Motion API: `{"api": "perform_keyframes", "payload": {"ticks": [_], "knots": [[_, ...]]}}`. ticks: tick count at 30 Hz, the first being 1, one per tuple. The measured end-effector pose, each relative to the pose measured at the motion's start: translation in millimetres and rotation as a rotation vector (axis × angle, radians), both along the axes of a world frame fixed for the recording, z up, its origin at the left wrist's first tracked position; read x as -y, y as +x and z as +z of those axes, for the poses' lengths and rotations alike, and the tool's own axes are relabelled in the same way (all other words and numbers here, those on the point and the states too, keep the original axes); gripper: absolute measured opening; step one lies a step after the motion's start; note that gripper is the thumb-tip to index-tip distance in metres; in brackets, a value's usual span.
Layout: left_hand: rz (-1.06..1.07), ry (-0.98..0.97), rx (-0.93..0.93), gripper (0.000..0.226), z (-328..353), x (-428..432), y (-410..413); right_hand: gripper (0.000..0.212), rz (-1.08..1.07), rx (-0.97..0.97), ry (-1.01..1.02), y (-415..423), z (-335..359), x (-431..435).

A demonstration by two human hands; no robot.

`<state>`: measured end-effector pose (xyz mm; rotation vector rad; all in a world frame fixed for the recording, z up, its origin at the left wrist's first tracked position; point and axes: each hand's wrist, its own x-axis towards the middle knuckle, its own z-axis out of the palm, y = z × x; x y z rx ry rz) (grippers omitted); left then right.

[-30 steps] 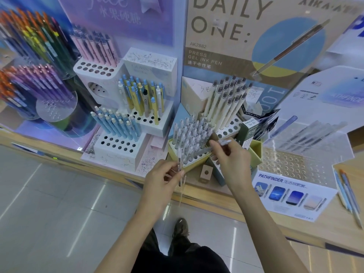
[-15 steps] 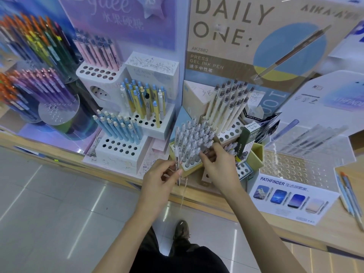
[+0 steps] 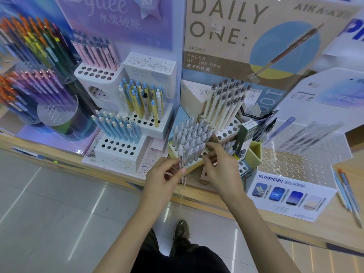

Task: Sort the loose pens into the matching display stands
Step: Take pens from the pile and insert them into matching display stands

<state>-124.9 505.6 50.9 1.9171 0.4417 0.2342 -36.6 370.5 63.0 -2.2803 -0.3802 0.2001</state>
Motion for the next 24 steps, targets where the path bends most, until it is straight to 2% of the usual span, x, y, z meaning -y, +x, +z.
{"api": "perform_keyframes", "payload": {"ticks": [2,4,6,10,15,20,24], "knots": [[-0.011,0.001,0.021,0.016,4,4,3,0.027,-0.008,-0.040,0.199,-13,20,2],[-0.040,0.011,0.049,0.022,9,10,6,0.025,0.040,-0.088,0.310,-23,32,-1],[-0.076,0.060,0.069,0.034,11,14,12,0.020,0.070,-0.033,0.293,-25,33,-2],[-0.115,0.151,0.086,0.026,11,18,19,0.007,-0.010,0.107,0.290,-14,32,16],[0.070,0.408,0.164,0.031,6,15,26,0.017,-0.116,0.223,0.172,10,21,34],[0.066,0.366,0.124,0.017,7,12,33,0.005,-0.031,0.259,0.113,20,2,22],[0.074,0.352,0.157,0.019,4,14,32,0.020,0.067,0.221,0.011,18,-16,16]]}}
